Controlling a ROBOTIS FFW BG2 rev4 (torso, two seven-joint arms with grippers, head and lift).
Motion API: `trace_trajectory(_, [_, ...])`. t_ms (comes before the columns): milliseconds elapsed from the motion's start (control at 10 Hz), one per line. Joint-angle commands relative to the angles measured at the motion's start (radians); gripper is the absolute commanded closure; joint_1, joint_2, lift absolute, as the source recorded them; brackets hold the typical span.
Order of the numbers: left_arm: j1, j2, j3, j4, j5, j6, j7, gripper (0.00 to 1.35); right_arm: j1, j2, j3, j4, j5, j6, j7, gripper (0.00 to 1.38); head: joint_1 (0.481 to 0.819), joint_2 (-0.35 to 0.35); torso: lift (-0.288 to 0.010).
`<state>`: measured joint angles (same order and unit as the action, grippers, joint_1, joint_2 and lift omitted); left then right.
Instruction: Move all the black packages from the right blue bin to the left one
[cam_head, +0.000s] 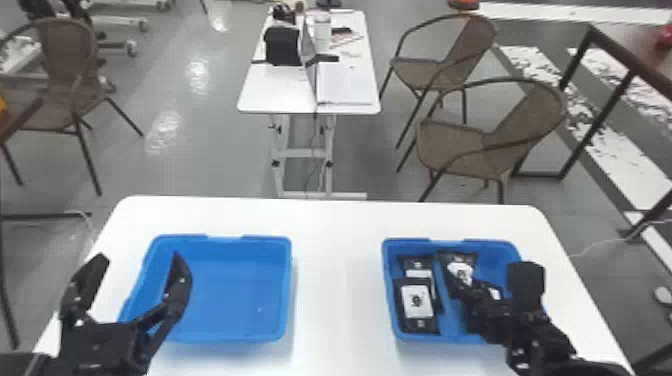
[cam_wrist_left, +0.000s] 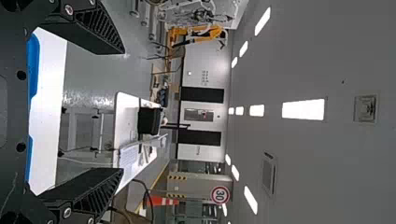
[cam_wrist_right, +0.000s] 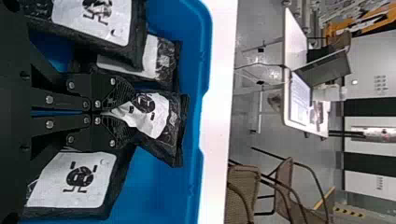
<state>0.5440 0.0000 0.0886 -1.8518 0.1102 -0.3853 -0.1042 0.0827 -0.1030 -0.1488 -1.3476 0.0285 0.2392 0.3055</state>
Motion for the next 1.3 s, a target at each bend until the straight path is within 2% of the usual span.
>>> trace_trajectory(0, [-0.001,-0.003,0.002,-0.004,0.005,0.016,0.0,0.13,0.054,0.003,0.002,-0.133,-0.022,-0.009,0.003,1.28,0.695,-0.045,0.0])
trace_trajectory(100, [-0.013,-0.003,-0.01,-0.009,0.06,0.063,-0.002,0.12,0.069,0.003,0.008,-0.216,-0.059,-0.012,0.029,1.28,0.695,-0.037,0.0])
trace_trajectory(200, [-0.035,-0.003,-0.024,-0.009,0.135,0.095,-0.003,0.12,0.045,0.0,0.032,-0.285,-0.067,0.003,0.103,1.28,0.695,-0.031,0.0])
trace_trajectory(400, [-0.075,-0.003,-0.04,-0.021,0.24,0.164,-0.003,0.12,-0.084,-0.03,0.176,-0.352,-0.033,0.066,0.265,1.28,0.695,0.041,0.0])
trace_trajectory(500, [-0.096,0.003,-0.047,-0.026,0.273,0.186,-0.003,0.12,-0.153,-0.037,0.256,-0.332,-0.062,0.08,0.314,1.28,0.695,0.094,0.0])
trace_trajectory(700, [-0.134,0.023,-0.061,-0.044,0.315,0.256,-0.011,0.12,-0.254,-0.04,0.408,-0.282,-0.139,0.072,0.339,1.28,0.695,0.173,0.0])
trace_trajectory(900, [-0.2,0.025,-0.049,-0.056,0.37,0.385,-0.086,0.12,-0.34,-0.053,0.549,-0.205,-0.24,0.043,0.351,1.28,0.695,0.244,0.0])
trace_trajectory(1000, [-0.234,0.025,-0.035,-0.056,0.384,0.434,-0.129,0.12,-0.368,-0.061,0.598,-0.183,-0.282,0.04,0.351,1.28,0.695,0.265,0.0])
trace_trajectory(1200, [-0.279,0.023,-0.015,-0.056,0.398,0.473,-0.16,0.12,-0.393,-0.069,0.638,-0.148,-0.344,0.035,0.351,1.28,0.695,0.286,0.0])
